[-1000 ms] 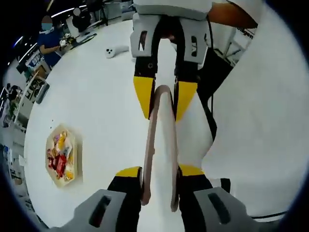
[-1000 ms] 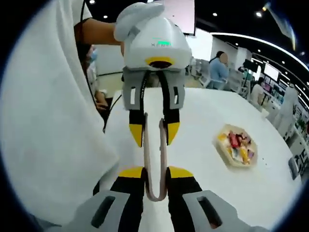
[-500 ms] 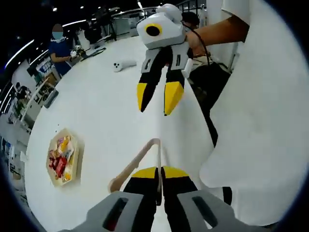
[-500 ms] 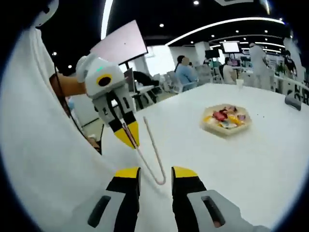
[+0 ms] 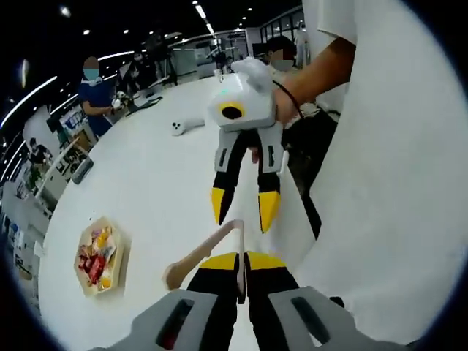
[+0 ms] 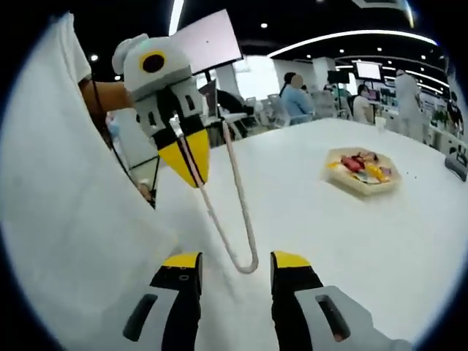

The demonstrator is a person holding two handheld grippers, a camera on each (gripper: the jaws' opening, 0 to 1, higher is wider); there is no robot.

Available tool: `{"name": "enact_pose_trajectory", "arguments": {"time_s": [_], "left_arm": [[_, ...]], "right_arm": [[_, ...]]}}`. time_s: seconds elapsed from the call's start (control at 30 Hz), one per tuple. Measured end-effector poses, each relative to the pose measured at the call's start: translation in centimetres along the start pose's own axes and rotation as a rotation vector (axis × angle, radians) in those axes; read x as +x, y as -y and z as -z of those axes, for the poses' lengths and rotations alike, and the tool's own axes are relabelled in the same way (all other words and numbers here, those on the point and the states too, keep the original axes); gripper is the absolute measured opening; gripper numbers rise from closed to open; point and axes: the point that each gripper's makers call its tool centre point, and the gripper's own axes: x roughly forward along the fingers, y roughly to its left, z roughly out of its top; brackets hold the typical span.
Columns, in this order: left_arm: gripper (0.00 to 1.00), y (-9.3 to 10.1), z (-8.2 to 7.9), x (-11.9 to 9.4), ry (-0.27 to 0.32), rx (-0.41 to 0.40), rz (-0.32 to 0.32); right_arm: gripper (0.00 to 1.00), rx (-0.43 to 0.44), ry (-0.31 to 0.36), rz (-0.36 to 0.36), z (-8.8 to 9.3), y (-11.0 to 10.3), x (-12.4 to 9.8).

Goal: Place the target food into the container with the food tongs after gripping and lifting it, then release it inside without dropping or visibly crushing the food.

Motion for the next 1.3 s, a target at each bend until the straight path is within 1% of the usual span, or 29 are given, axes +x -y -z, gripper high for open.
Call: {"name": "enact_pose_trajectory", "arguments": {"time_s": [0.03,0.07,0.1,0.13,0.2,0.23,0.27,0.3,0.33,0.4,0.43,0.47,0.5,0.57,0.6,0.63,0.73,0.8,0.87,0.93,1.0,1.03,1.07,1.1,1.13,1.17,1.2,1.23,1.3], "left_arm": [[0.0,0.1,-0.3,-0.1,0.016,0.003,-0.001],[0.0,0.2,-0.4,0.0,0.023,-0.003,0.004],[0.0,0.2,-0.4,0.0,0.023,-0.005,0.004],[0.01,0.4,-0.3,0.0,0.025,-0.001,0.004],[0.02,0.5,0.2,0.3,0.025,-0.026,0.003],[0.04,0.3,0.6,0.3,0.01,-0.032,-0.028],[0.1,-0.3,1.4,0.2,-0.028,-0.012,-0.069],[0.19,-0.4,2.3,0.1,-0.073,-0.009,-0.082],[0.32,-0.4,2.6,0.1,-0.089,-0.026,-0.088],[0.47,-1.0,2.6,-0.1,-0.087,-0.044,-0.133],[0.53,-1.4,2.6,-0.2,-0.096,-0.051,-0.151],[0.55,-1.6,2.6,-0.2,-0.103,-0.05,-0.159],[0.56,-1.9,2.5,-0.3,-0.115,-0.029,-0.172],[0.56,-2.2,2.3,-0.3,-0.117,-0.005,-0.176],[0.56,-2.2,2.3,-0.1,-0.121,-0.004,-0.17],[0.56,-2.1,2.5,0.1,-0.128,-0.007,-0.157],[0.56,-1.8,3.5,1.5,-0.143,-0.032,-0.117],[0.55,-1.4,4.9,2.6,-0.194,-0.023,-0.089],[0.53,-1.0,5.6,3.3,-0.216,0.002,-0.061],[0.51,-0.7,6.1,3.6,-0.228,-0.002,-0.036],[0.47,-0.7,6.8,3.6,-0.263,0.003,-0.026],[0.41,-0.8,7.1,3.7,-0.274,0.013,-0.024],[0.31,-0.6,7.4,3.7,-0.288,0.014,-0.011],[0.27,-0.4,7.4,3.7,-0.288,0.016,0.015],[0.26,-0.6,7.3,3.8,-0.283,0.009,0.0],[0.23,-0.6,7.3,3.9,-0.289,0.007,0.003],[0.24,-0.4,7.4,4.0,-0.301,-0.005,0.015],[0.21,-0.3,7.5,4.0,-0.309,-0.003,0.016],[0.2,-0.3,7.4,4.1,-0.307,0.009,0.013]], "right_arm": [[0.36,-0.014,-0.008,-0.011,-0.2,-0.2,0.4],[0.22,-0.023,-0.006,-0.018,-0.4,-0.5,0.4],[0.17,-0.063,-0.05,-0.002,0.1,-0.2,0.4],[0.16,-0.1,-0.042,-0.007,-0.3,-0.1,0.4],[0.16,-0.121,-0.074,-0.051,0.1,-0.6,0.2],[0.16,-0.13,-0.064,-0.011,-0.2,0.0,0.2],[0.15,-0.145,-0.067,0.0,-0.3,0.1,0.1],[0.15,-0.152,-0.084,0.022,-0.2,0.6,-0.1],[0.15,-0.145,-0.08,0.028,-0.4,0.6,-0.3],[0.15,-0.146,-0.086,0.043,-0.7,0.7,-0.6],[0.15,-0.165,-0.116,0.058,-0.5,0.9,-0.7],[0.15,-0.185,-0.149,0.059,-0.2,0.8,-0.8],[0.15,-0.236,-0.195,0.067,0.2,0.9,-0.9],[0.15,-0.268,-0.219,0.068,0.4,0.7,-0.9],[0.15,-0.291,-0.207,0.048,0.1,0.1,-0.7],[0.14,-0.282,-0.202,0.048,-0.2,-0.2,-0.7],[0.14,-0.291,-0.153,0.036,-1.1,-0.8,-0.5],[0.14,-0.304,-0.147,0.008,-1.2,-1.3,-0.5],[0.14,-0.32,-0.125,0.007,-1.8,-1.6,-0.7],[0.14,-0.334,-0.102,-0.007,-2.4,-1.9,-1.1],[0.14,-0.336,-0.062,-0.029,-3.1,-2.4,-1.4],[0.14,-0.351,-0.05,-0.031,-3.3,-2.4,-1.6],[0.14,-0.352,-0.047,-0.03,-3.3,-2.3,-1.6],[0.14,-0.355,-0.041,-0.038,-3.2,-2.4,-1.7],[0.14,-0.35,-0.046,-0.043,-3.1,-2.2,-1.5],[0.14,-0.336,-0.063,-0.043,-2.5,-2.0,-1.3],[0.15,-0.311,-0.088,-0.042,-1.9,-1.7,-1.2],[0.15,-0.299,-0.123,-0.035,-1.1,-1.5,-1.3],[0.15,-0.291,-0.159,-0.004,-0.1,-0.9,-1.2]]}}
